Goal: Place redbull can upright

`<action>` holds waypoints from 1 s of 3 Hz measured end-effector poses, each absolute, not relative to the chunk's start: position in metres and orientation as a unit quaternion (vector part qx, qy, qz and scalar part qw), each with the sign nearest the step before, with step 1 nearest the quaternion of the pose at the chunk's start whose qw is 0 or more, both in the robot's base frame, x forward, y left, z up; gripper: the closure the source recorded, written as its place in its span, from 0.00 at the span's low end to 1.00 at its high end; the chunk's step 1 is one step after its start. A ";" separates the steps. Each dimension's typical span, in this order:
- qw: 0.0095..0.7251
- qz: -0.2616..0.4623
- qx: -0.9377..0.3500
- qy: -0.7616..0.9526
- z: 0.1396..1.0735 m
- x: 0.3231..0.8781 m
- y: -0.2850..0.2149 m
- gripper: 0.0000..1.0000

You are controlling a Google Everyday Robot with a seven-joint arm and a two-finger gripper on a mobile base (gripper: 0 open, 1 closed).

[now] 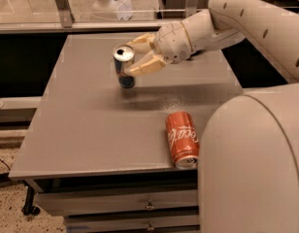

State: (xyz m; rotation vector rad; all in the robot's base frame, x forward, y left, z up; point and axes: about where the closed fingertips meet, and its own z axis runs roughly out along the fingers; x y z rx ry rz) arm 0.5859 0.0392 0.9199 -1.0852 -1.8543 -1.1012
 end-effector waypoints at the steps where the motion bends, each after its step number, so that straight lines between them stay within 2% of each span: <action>1: 0.370 -0.418 -0.415 -0.718 0.920 0.584 0.032 1.00; 3: 0.395 -0.377 -0.398 -0.737 0.912 0.574 0.024 1.00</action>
Offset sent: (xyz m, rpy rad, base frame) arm -0.0168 -0.0259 -0.0042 -0.0334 0.1130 0.1146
